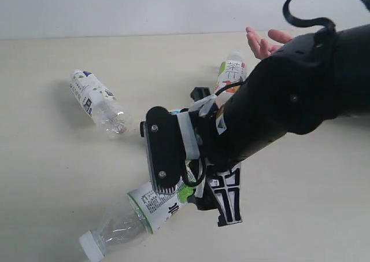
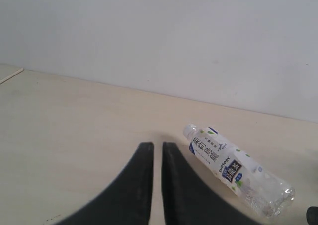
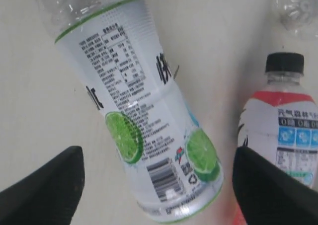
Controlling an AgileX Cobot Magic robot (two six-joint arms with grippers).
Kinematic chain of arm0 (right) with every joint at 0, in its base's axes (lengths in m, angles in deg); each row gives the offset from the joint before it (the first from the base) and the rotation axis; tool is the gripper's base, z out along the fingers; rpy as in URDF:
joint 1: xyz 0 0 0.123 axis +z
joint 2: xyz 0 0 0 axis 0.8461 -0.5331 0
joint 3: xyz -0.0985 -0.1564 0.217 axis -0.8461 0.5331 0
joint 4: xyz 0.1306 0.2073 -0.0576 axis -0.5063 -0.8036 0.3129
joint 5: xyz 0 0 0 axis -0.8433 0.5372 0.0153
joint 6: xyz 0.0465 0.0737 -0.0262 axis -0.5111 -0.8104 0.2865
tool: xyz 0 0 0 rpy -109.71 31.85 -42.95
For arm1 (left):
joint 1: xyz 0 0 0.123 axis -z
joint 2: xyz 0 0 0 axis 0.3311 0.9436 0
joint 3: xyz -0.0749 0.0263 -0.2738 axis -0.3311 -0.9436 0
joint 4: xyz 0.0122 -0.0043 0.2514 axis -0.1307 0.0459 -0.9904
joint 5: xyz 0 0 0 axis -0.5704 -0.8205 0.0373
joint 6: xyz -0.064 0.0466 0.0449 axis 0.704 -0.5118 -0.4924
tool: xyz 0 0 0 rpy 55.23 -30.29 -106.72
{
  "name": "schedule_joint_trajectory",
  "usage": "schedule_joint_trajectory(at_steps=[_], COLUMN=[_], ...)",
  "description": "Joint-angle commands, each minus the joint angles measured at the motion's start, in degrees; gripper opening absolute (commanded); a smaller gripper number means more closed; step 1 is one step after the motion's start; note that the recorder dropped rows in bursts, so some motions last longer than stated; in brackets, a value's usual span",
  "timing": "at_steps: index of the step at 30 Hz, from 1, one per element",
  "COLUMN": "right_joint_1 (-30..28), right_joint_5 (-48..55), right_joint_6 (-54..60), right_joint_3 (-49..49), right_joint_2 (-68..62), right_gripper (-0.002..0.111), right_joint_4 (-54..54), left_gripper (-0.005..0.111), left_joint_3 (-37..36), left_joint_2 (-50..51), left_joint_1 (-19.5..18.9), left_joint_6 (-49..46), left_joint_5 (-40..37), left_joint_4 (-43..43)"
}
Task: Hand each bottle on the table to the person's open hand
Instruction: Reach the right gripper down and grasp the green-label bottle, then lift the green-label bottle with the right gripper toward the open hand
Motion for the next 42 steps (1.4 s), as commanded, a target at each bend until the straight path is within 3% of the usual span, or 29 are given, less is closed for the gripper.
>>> schedule_joint_trajectory(at_steps=[1, 26, 35, 37, 42], right_joint_1=[1.6, 2.2, 2.2, 2.2, 2.2], right_joint_5=[-2.7, -10.8, -11.9, -11.9, -12.0], right_joint_6=[3.2, 10.7, 10.6, 10.5, 10.5], right_joint_3=[-0.5, -0.5, -0.5, -0.5, -0.5], right_joint_2=[-2.7, -11.9, -12.4, -12.4, -12.4], right_gripper=[0.078, 0.077, 0.070, 0.062, 0.027], right_joint_4=[0.4, 0.7, 0.4, -1.3, -7.3], left_gripper=[0.010, 0.010, 0.010, 0.010, 0.010], left_joint_3=[-0.1, -0.1, -0.1, -0.1, -0.1], left_joint_2=[-0.4, -0.4, -0.4, -0.4, -0.4], left_joint_1=[0.4, 0.4, 0.4, 0.4, 0.4], left_joint_6=[0.0, 0.0, 0.0, 0.0, 0.0], left_joint_5=[0.1, 0.1, 0.1, 0.1, 0.1], left_joint_4=[0.1, 0.1, 0.1, 0.1, 0.1])
